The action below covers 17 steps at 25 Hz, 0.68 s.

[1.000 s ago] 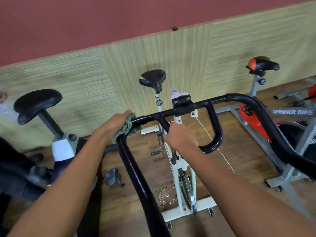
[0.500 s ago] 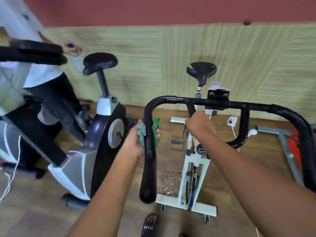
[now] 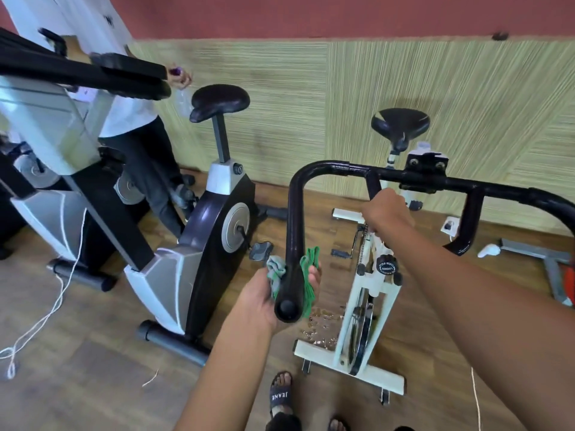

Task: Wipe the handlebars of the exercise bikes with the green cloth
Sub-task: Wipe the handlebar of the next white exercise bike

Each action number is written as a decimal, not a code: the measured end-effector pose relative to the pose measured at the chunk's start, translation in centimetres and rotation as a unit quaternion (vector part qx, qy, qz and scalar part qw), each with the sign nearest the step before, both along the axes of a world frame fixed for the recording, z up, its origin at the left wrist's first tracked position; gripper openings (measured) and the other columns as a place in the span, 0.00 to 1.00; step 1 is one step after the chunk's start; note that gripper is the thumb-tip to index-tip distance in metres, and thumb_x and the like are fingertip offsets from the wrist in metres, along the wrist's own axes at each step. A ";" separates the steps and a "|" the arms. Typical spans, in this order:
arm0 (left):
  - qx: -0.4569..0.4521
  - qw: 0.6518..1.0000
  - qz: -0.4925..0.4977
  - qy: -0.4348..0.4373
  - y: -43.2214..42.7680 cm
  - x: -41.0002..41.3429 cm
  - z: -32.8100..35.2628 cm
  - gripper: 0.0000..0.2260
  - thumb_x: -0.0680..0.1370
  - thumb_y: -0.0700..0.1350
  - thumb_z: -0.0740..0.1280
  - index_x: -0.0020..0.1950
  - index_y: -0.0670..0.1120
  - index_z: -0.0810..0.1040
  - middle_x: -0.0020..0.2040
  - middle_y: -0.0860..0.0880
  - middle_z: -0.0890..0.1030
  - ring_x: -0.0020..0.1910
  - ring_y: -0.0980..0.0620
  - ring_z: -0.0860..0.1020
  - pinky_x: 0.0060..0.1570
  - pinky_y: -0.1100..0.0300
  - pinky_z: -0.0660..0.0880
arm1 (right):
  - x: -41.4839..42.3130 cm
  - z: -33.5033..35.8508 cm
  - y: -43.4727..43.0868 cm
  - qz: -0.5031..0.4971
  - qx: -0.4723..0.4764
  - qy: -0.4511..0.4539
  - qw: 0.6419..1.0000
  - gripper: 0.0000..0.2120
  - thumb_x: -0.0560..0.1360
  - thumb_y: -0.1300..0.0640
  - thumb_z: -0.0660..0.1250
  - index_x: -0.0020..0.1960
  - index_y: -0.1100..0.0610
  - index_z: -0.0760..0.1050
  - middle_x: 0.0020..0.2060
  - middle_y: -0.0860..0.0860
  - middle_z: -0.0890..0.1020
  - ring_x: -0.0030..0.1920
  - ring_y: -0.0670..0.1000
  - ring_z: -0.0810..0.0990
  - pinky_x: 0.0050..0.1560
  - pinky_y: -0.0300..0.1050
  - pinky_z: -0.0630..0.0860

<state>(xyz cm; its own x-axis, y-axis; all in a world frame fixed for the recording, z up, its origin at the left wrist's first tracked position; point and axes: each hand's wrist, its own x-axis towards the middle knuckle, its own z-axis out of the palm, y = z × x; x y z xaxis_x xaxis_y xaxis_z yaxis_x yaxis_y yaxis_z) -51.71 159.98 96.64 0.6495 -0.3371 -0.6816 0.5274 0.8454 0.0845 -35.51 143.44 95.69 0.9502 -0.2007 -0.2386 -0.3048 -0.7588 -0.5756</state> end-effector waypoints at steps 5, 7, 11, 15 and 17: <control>-0.055 0.997 0.059 0.005 -0.9 -3.7 1.9 0.15 0.76 0.41 0.58 0.52 0.34 0.79 0.47 0.38 0.78 0.30 0.43 0.79 0.29 0.56 0.80 | -0.2 0.3 0.2 0.003 -0.014 -0.002 1.000 0.14 0.75 0.63 0.61 0.61 0.62 0.73 0.52 0.60 0.82 0.49 0.61 0.83 0.48 0.52 0.77; -0.051 0.997 0.055 0.000 -1.0 -4.2 2.2 0.16 0.79 0.43 0.57 0.52 0.33 0.79 0.46 0.38 0.78 0.31 0.43 0.79 0.29 0.56 0.80 | -0.3 0.2 0.2 0.005 -0.023 -0.003 1.000 0.16 0.77 0.63 0.61 0.64 0.62 0.71 0.54 0.59 0.80 0.51 0.61 0.82 0.46 0.50 0.74; -0.024 1.000 0.010 0.004 -0.1 -2.0 1.3 0.15 0.74 0.42 0.58 0.51 0.33 0.78 0.43 0.38 0.78 0.30 0.42 0.78 0.29 0.55 0.79 | -0.5 0.2 0.3 0.002 -0.038 -0.011 0.999 0.16 0.79 0.63 0.59 0.66 0.62 0.68 0.57 0.59 0.79 0.52 0.61 0.80 0.44 0.49 0.71; 0.122 0.992 -0.043 0.000 0.3 1.8 -0.2 0.17 0.81 0.47 0.58 0.47 0.35 0.79 0.38 0.39 0.78 0.29 0.44 0.78 0.28 0.58 0.78 | -0.8 0.4 0.3 0.004 -0.048 -0.016 0.999 0.16 0.79 0.63 0.60 0.66 0.62 0.68 0.57 0.59 0.79 0.52 0.60 0.80 0.44 0.50 0.71; 0.283 0.958 -0.044 -0.024 0.9 4.3 -0.9 0.27 0.83 0.57 0.54 0.49 0.36 0.80 0.37 0.39 0.81 0.33 0.43 0.79 0.32 0.56 0.80 | -0.9 0.5 0.2 0.003 -0.046 -0.017 0.999 0.15 0.80 0.62 0.59 0.66 0.61 0.67 0.57 0.59 0.79 0.53 0.61 0.80 0.44 0.50 0.72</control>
<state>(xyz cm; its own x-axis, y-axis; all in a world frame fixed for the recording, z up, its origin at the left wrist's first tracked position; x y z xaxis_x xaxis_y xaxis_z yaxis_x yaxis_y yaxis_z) -47.40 160.89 95.78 0.6704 0.0228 -0.7416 0.5790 0.6089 0.5421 -36.41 143.69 96.18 0.9589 -0.2139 -0.1863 -0.2807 -0.8107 -0.5138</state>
